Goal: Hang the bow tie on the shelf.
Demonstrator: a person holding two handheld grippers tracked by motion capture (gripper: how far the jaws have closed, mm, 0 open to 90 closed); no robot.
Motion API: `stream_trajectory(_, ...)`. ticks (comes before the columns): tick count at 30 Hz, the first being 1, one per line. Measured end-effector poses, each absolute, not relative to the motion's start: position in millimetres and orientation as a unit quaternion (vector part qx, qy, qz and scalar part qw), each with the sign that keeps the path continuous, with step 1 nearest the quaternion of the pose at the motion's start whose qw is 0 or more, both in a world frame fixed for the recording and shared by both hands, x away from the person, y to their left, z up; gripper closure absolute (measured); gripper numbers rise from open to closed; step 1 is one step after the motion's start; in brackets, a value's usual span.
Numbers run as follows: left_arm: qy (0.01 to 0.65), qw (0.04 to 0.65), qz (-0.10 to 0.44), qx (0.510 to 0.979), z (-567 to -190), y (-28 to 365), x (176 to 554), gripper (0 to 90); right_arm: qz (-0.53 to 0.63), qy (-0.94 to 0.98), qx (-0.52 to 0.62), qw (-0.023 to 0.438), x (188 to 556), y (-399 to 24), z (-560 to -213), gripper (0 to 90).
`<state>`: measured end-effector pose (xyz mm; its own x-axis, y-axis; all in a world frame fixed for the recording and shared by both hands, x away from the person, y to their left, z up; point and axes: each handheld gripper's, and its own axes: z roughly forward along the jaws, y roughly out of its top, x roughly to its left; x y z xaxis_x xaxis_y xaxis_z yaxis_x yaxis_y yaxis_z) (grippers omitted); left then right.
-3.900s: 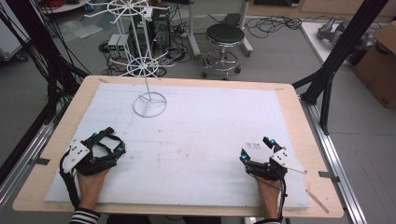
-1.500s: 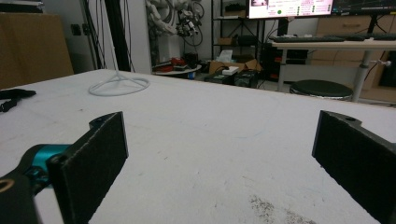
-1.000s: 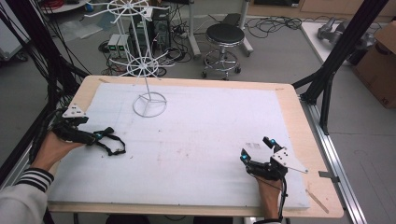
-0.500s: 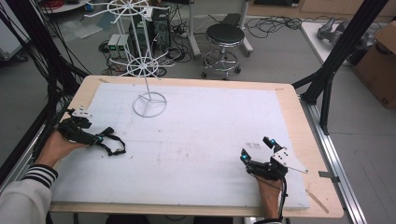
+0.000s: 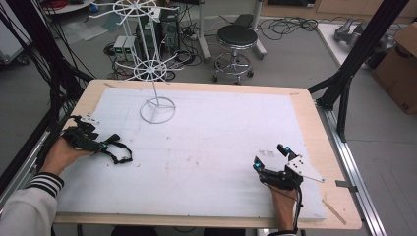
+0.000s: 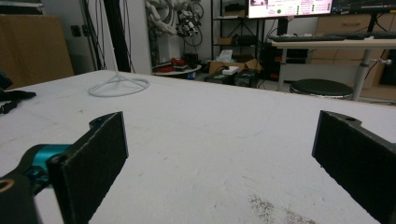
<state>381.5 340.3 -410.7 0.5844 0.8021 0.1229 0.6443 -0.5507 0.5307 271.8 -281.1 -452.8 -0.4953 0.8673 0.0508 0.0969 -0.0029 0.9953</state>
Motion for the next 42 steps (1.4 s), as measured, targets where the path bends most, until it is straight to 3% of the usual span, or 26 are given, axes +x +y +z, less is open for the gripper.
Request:
stream_trajectory(12,0.416,0.209,0.169,0.869,-414.7,334.6,384.0,54.7,0.595,0.627,0.385,0.324,271.9,-281.1,-452.8,2.5)
stream_trajectory(16,0.420,0.202,0.160,0.870,-414.5,332.0,385.1,66.4,0.595,0.627,0.386,0.323,271.8,-281.1,-452.8,2.4)
stream_trajectory(23,0.410,0.190,0.168,0.876,-415.8,327.2,384.0,75.2,0.595,0.626,0.386,0.324,272.0,-281.3,-452.8,2.4)
stream_trajectory(31,0.402,0.190,0.173,0.879,-415.1,326.3,383.0,76.1,0.596,0.625,0.387,0.324,272.1,-281.3,-452.9,2.4)
stream_trajectory(42,0.386,0.238,0.208,0.867,-401.8,328.3,375.9,76.2,0.596,0.625,0.387,0.324,272.0,-281.3,-452.9,2.4)
